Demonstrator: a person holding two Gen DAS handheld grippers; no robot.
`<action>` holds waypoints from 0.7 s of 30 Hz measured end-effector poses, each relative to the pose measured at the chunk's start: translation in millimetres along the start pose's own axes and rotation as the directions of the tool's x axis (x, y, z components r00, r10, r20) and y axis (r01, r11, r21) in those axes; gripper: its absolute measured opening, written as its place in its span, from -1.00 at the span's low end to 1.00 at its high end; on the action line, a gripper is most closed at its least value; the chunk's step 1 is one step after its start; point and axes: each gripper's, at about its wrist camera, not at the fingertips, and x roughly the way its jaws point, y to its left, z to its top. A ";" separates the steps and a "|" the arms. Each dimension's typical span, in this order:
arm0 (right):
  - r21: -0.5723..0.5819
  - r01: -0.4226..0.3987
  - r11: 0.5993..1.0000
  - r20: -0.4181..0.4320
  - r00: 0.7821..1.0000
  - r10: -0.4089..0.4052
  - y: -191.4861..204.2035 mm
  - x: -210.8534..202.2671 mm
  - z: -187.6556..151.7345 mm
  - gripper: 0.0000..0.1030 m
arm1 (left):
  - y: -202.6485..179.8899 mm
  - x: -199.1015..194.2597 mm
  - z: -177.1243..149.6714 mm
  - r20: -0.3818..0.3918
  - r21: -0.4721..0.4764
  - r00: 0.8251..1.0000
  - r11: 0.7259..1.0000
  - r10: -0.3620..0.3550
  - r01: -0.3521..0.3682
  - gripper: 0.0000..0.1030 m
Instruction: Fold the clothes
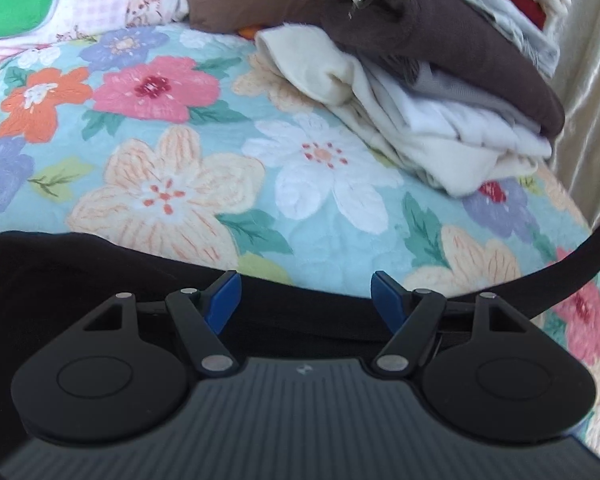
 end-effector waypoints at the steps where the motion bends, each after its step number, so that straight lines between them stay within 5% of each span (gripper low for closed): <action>1: -0.021 0.011 1.000 -0.009 1.000 -0.011 2.6 10.1 2.5 -0.90 | 1.3 -2.9 1.2 0.007 0.013 1.000 1.000 0.002 -0.002 0.38; 7: -0.109 0.061 0.992 -0.061 0.996 -0.068 8.1 57.8 9.8 -0.81 | -0.5 -8.6 3.4 -0.006 0.177 1.000 0.984 -0.020 0.021 0.38; 10: -0.098 0.079 0.992 -0.028 0.996 -0.082 2.5 48.5 1.0 -0.31 | -3.8 -5.2 0.1 -0.012 0.305 1.000 0.952 0.008 -0.004 0.38; 13: -0.090 0.036 0.995 -0.040 0.998 -0.039 -6.9 38.3 -6.6 -0.15 | -6.4 2.6 -2.7 -0.024 0.432 0.998 0.901 0.062 -0.045 0.39; 17: 0.092 -0.037 0.995 -0.140 0.989 0.050 -30.0 42.5 -16.2 -0.14 | -2.0 17.6 -3.9 -0.059 0.504 0.993 0.862 0.098 -0.055 0.40; 21: 0.302 -0.102 0.948 -0.187 0.968 0.164 -44.6 57.6 -36.6 -0.14 | 0.4 24.5 -3.8 -0.043 0.492 0.996 0.870 0.075 -0.044 0.29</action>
